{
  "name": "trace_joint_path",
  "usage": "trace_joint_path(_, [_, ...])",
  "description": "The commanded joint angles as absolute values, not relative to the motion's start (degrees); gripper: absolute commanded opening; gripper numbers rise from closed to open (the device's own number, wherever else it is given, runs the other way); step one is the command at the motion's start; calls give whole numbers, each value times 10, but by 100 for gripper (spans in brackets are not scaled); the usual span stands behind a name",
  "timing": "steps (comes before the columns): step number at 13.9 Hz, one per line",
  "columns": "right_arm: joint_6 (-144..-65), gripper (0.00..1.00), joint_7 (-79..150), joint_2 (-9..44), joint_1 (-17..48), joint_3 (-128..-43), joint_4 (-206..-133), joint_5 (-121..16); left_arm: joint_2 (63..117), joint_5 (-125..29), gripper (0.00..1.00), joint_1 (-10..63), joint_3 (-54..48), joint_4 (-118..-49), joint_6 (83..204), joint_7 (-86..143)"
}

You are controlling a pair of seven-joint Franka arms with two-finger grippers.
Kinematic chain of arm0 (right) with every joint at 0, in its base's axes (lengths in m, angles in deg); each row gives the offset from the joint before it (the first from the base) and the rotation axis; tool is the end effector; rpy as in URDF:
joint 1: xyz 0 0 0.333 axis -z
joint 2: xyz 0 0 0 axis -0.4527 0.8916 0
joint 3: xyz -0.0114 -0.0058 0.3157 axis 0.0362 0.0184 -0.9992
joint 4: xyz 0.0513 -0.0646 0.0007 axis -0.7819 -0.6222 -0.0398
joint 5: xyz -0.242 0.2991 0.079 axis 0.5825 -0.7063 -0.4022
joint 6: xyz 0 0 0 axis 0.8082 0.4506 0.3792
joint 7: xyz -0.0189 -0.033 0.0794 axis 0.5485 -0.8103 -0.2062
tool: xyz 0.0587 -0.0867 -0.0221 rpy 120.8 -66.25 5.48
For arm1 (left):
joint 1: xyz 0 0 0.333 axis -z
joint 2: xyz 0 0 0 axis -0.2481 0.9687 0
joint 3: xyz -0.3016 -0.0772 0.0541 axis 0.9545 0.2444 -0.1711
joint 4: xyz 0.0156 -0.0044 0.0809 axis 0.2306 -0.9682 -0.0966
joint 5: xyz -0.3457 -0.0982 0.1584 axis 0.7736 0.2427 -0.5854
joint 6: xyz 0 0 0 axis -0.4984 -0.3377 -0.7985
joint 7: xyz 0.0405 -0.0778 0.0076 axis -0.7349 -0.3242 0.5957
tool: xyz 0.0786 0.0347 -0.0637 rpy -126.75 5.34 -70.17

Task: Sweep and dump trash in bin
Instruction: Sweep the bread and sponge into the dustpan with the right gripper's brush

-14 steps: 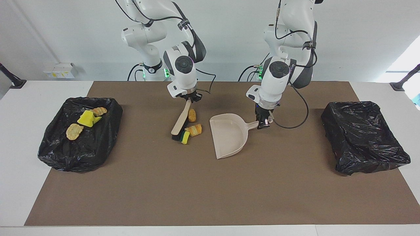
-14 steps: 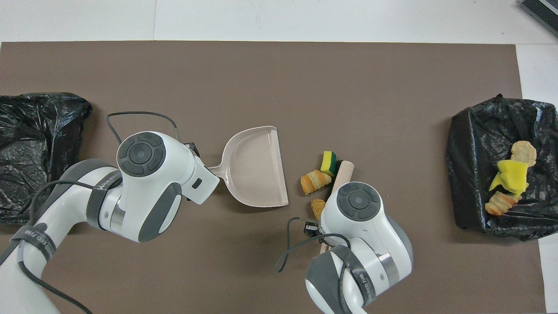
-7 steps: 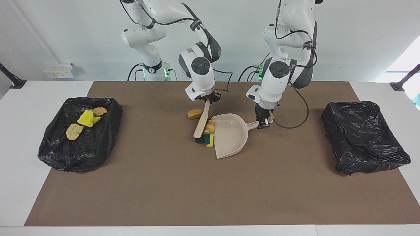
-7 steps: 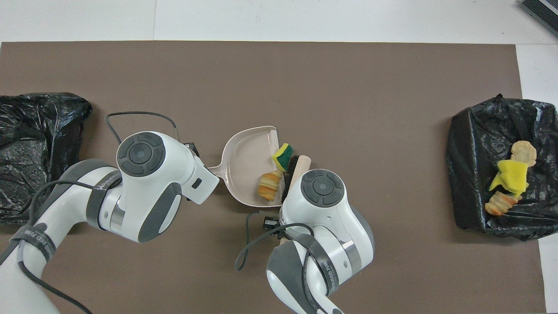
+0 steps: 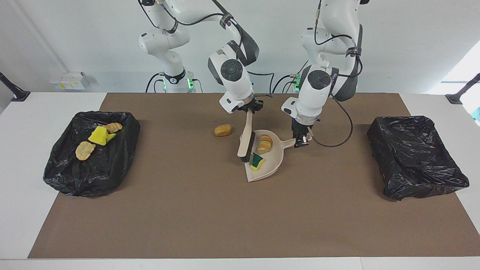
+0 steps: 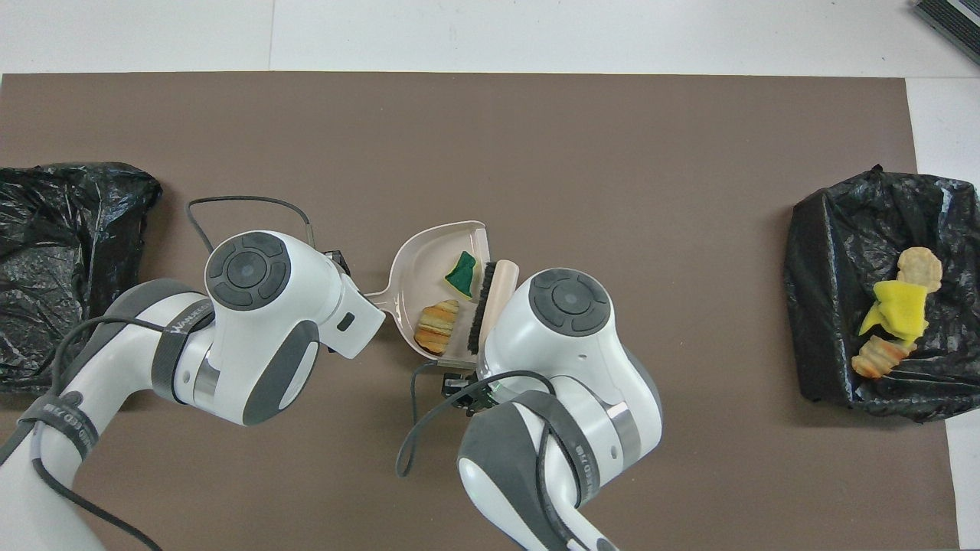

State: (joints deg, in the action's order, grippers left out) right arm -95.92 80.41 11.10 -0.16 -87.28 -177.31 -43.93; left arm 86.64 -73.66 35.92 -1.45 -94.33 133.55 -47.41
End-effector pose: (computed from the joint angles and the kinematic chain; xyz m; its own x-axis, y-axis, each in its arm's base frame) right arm 0.4474 0.3549 0.3941 0.9138 -0.1350 -0.3832 -0.2034 -0.9685 -0.1436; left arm 0.5091 -0.2445 0.3681 0.0655 -0.9978 0.0137 -0.9976 -0.0658 -0.0206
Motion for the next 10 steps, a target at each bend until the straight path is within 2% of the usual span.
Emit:
trace_joint_path(1, [-880,0,833,55,39,-874,-1789,-447,845,-731,0,366,-20,-967,1349,-466])
trace_joint_path(3, [-850,0,934,44,40,-876,-1796,-447,845,-731,0,366,-20,-967,1349,-465])
trace_joint_path(6, [-839,0,1093,-2,31,-878,-1863,-447,845,-731,0,366,-20,-970,1350,-465])
trace_joint_path(10, [-885,0,1171,-70,-2,-878,-1966,-471,843,-732,0,363,-20,-972,1351,-494])
